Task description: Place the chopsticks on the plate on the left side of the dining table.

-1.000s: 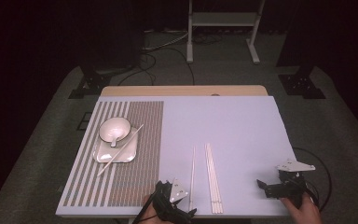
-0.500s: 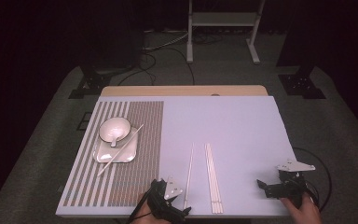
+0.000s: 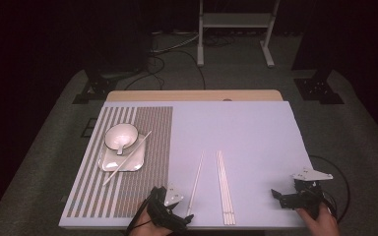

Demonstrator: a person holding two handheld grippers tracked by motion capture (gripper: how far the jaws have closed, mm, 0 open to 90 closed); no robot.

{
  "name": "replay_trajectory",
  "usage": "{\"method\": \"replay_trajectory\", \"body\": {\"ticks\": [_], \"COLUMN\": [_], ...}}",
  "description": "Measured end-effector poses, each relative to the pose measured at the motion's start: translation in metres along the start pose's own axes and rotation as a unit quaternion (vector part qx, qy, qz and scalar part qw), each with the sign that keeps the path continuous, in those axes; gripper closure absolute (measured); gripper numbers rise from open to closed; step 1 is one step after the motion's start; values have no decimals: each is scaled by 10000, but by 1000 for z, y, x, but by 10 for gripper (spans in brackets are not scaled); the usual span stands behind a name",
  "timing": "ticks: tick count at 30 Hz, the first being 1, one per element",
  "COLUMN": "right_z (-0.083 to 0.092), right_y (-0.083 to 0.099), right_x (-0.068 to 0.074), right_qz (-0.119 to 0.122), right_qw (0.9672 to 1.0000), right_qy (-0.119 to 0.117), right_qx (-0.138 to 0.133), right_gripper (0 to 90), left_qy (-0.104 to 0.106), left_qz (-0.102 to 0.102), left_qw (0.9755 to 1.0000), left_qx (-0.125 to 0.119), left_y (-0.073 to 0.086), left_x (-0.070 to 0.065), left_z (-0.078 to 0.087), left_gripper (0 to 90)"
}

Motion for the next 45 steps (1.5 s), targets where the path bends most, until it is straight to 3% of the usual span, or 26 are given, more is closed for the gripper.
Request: {"method": "replay_trajectory", "body": {"ticks": [28, 42, 45], "right_z": [0, 0, 0], "right_y": [0, 0, 0], "right_x": [0, 0, 0], "right_qz": [-1, 0, -1], "right_qw": [10000, 10000, 10000], "right_qy": [0, 0, 0], "right_qx": [1, 1, 1], "right_gripper": [0, 0, 0], "left_qy": [-330, -576, -530], "left_qz": [316, 467, 515], "left_qw": [9989, 9972, 9972], "left_qx": [64, 71, 56], "left_y": [16, 24, 24], "left_x": [36, 54, 56], "left_z": [15, 22, 22], "left_gripper": [0, 0, 0]}}
Point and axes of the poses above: each handheld gripper's, and its own axes: z roughly backward along the jaws, y roughly out of its underside, x roughly to its left, the point moved 4 cm from there along -z, roughly forward along the jaws, and after that the axes turned 3 degrees about x, right-handed, at the moved point
